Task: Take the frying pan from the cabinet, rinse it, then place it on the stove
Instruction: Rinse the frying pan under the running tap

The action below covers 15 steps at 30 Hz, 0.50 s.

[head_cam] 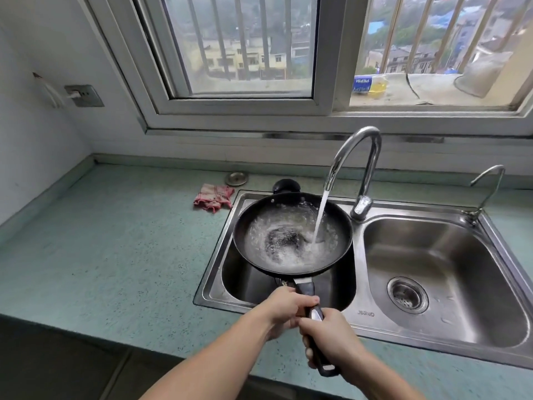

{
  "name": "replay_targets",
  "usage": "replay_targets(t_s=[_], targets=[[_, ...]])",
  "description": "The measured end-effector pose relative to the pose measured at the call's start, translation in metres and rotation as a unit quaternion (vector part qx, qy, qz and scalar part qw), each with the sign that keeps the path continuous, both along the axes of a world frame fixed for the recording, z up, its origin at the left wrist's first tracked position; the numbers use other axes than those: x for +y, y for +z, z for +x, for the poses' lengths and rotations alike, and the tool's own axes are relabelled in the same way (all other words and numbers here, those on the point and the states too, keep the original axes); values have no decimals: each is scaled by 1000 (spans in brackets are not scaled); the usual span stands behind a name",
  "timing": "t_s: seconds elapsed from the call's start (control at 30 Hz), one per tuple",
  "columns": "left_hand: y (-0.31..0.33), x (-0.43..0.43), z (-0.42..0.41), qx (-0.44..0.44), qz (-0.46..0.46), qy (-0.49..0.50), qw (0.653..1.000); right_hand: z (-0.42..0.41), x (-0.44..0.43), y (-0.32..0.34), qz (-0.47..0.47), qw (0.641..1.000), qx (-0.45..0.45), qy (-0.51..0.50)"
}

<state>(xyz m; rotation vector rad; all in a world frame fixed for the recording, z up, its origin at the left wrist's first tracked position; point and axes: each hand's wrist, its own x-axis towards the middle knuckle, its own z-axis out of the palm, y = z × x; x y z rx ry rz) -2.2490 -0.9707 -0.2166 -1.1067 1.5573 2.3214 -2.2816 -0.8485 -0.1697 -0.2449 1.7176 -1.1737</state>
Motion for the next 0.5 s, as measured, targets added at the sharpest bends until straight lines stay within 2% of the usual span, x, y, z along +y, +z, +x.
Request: replay_targets(t_s=[0.23, 0.5], targets=[[-8, 5, -5, -59, -33, -47, 997, -8, 9, -14, 20, 1000, -4, 17], [-8, 15, -9, -49, -36, -58, 996, -39, 30, -16, 57, 998, 4, 28]])
